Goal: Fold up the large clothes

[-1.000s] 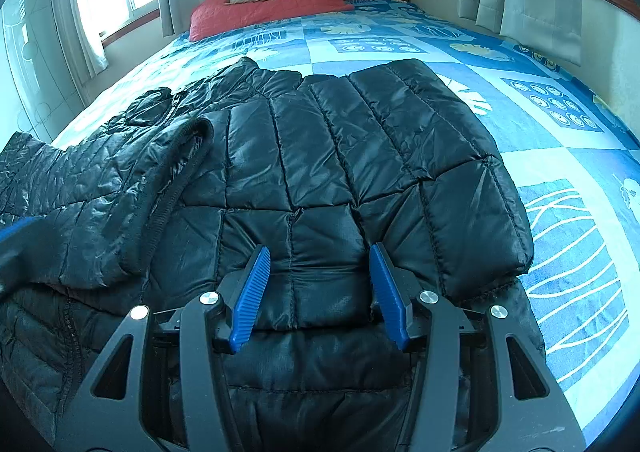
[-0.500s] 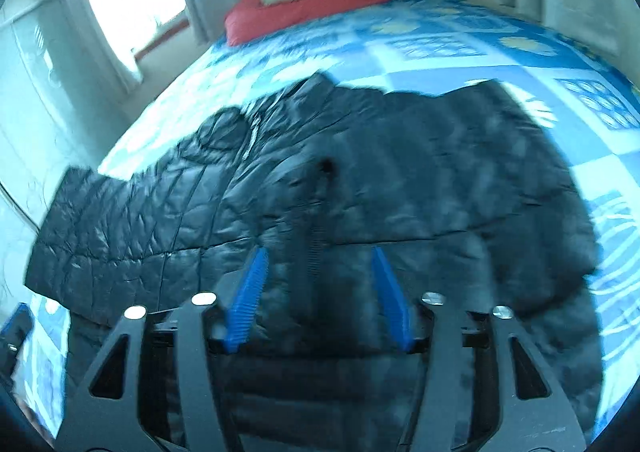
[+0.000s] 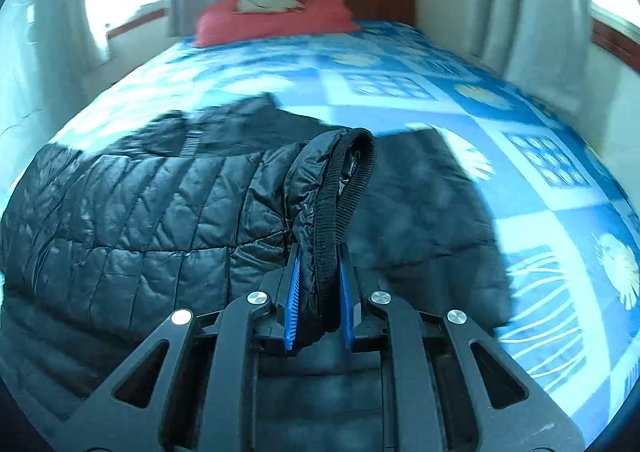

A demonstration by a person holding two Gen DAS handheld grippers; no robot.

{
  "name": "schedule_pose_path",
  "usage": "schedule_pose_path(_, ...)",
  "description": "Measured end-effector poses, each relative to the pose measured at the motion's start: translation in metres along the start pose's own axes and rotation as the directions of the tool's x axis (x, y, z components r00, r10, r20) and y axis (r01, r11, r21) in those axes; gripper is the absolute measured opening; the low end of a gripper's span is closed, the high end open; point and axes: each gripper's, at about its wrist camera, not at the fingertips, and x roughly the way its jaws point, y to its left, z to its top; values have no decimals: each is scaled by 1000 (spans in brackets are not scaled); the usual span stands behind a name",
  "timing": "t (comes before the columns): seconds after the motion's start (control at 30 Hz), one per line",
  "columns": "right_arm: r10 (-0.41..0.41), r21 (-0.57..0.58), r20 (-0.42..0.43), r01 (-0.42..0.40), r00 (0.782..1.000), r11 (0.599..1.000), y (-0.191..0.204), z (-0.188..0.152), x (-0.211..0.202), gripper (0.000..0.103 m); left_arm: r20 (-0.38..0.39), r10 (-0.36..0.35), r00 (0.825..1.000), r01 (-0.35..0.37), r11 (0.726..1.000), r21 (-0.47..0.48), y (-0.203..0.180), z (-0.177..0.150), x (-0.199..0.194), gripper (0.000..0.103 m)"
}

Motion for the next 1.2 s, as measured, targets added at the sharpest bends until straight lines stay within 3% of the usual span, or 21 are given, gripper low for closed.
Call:
schedule_pose_path(0.13, 5, 43, -69, -2, 998, 999, -31, -11, 23, 18, -31, 25, 999, -24, 998, 60, -13, -2, 22, 63)
schedule_pose_path(0.33, 34, 36, -77, -31, 996, 999, -33, -8, 25, 24, -97, 40, 995, -32, 996, 83, -24, -4, 54, 63)
schedule_pose_path(0.47, -12, 73, 11, 11, 1000, 997, -31, 7, -6, 41, -64, 41, 997, -34, 994, 106, -29, 10, 58, 63)
schedule_pose_path(0.57, 47, 88, 64, -52, 997, 995, -18, 17, -20, 44, -59, 39, 997, -31, 991, 127, -35, 20, 70, 63)
schedule_pose_path(0.63, 118, 70, 33, -120, 992, 990, -2, 20, -12, 44, -81, 48, 996, -36, 988, 149, -40, 21, 83, 63)
schedule_pose_path(0.73, 84, -15, -39, -85, 996, 996, 21, 10, 15, 44, -144, 88, 986, -63, 984, 169, -44, 15, 105, 63)
schedule_pose_path(0.77, 67, -31, -100, -71, 993, 997, 25, 3, 30, 44, -172, 100, 980, -70, 983, 170, -43, 11, 113, 63)
schedule_pose_path(0.9, 74, -33, -99, -78, 992, 996, 28, -5, 38, 46, -264, 69, 962, -41, 993, 110, -30, -4, 137, 65)
schedule_pose_path(1.07, 86, -15, -79, -87, 993, 996, 25, 10, 17, 45, -248, 46, 968, -17, 993, 117, -28, 8, 115, 64)
schedule_pose_path(1.2, 108, 15, -27, -108, 994, 994, 16, 30, 13, 48, -145, -7, 989, 19, 997, 81, -22, 35, 86, 64)
